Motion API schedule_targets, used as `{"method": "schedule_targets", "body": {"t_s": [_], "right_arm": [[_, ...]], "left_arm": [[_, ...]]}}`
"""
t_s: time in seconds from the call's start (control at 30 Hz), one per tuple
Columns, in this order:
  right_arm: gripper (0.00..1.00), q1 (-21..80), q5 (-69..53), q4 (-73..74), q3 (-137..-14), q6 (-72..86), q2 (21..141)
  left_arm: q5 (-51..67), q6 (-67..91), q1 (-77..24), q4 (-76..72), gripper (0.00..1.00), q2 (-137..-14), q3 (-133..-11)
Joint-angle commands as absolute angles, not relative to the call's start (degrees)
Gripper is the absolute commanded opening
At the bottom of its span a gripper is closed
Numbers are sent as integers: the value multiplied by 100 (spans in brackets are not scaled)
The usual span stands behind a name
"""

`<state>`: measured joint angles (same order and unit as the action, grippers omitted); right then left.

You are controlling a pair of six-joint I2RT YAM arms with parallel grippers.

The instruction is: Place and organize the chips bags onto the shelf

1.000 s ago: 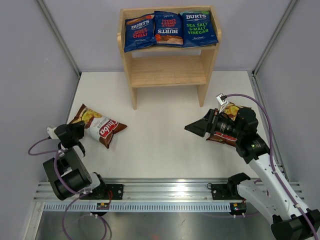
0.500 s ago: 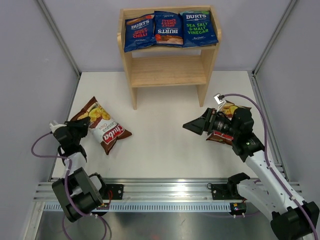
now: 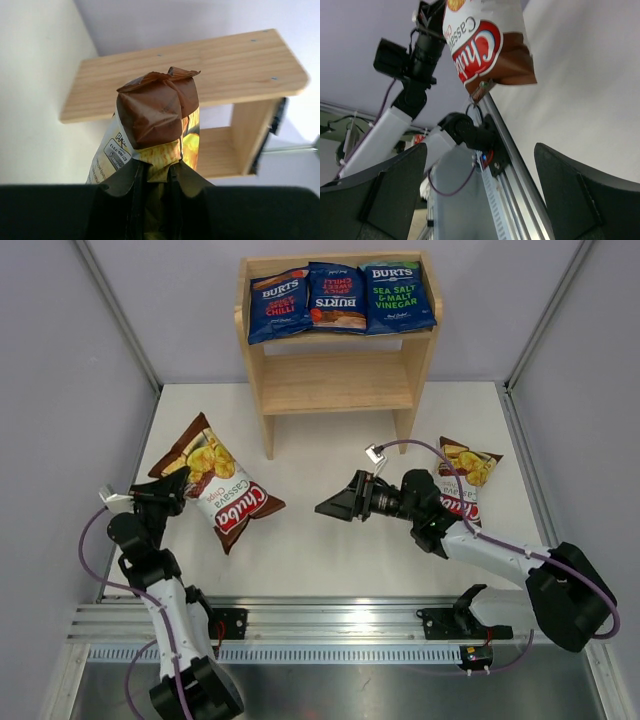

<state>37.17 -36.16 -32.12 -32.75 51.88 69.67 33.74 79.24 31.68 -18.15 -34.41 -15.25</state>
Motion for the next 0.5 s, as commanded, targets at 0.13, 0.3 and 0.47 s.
{"method": "schedule_targets", "body": {"t_s": [0.13, 0.3, 0.47], "right_arm": [[97, 5044, -943, -5809, -2988, 5572, 7303], [97, 5633, 339, -6642, -2892, 5888, 7751], [97, 6152, 659, -7330, -3180, 5880, 8358]], "left_arm": [[3954, 9728, 3164, -1765, 0, -2443, -1512], [4086, 10757, 3164, -2671, 0, -2435, -1432], [4236, 11126, 3155, -2759, 0, -2356, -1626]]}}
